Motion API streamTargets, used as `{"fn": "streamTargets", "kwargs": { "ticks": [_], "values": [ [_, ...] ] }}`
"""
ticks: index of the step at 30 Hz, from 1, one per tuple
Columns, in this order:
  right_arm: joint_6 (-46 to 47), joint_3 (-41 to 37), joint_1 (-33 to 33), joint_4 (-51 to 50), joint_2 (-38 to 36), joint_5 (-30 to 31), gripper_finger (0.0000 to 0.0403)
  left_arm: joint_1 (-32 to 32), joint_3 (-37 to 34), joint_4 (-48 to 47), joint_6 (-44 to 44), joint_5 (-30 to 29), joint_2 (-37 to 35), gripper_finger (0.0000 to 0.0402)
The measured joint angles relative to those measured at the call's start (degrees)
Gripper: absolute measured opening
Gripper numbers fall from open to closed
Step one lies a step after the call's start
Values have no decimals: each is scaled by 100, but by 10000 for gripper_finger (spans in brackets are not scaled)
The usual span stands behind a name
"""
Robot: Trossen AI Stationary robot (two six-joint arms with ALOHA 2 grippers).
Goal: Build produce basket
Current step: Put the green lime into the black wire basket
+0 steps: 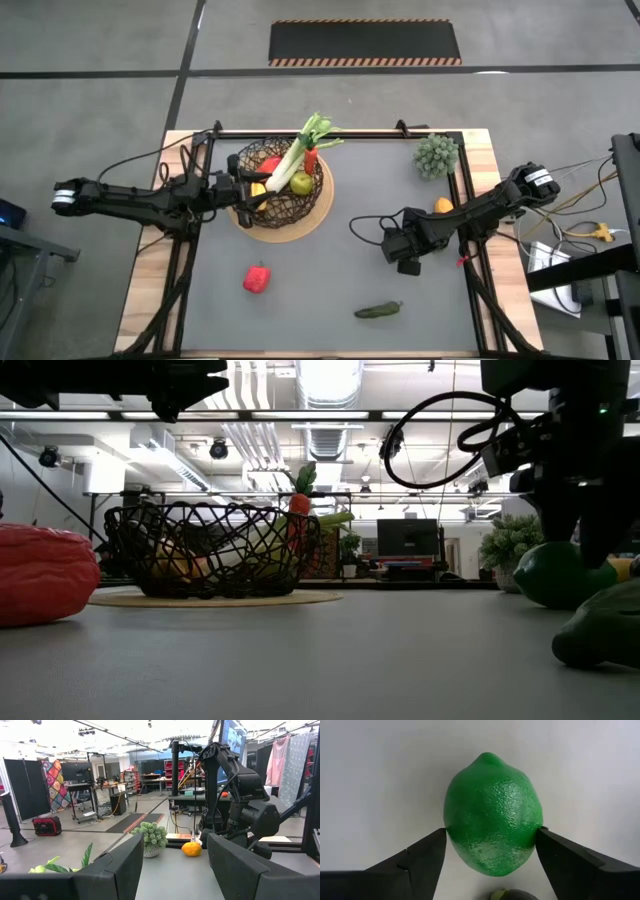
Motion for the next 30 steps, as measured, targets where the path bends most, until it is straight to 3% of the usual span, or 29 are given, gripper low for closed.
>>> {"fn": "streamTargets", "kwargs": {
  "ticks": [10, 20, 25, 30],
  "values": [
    [27, -9, -2, 99, 0, 34, 210, 0, 0, -2, 2, 0, 0, 202],
    [443, 9, 7, 202, -228, 93, 200, 0, 0, 6, -41, 0, 0, 202],
    [506, -40, 130, 1090, -684, 1077, 199, 0, 0, 28, -142, 0, 0, 202],
    [-174, -318, 284, 2797, -1112, 2339, 199, -1, 0, 63, -379, 2, 1, 202]
  ]
}}
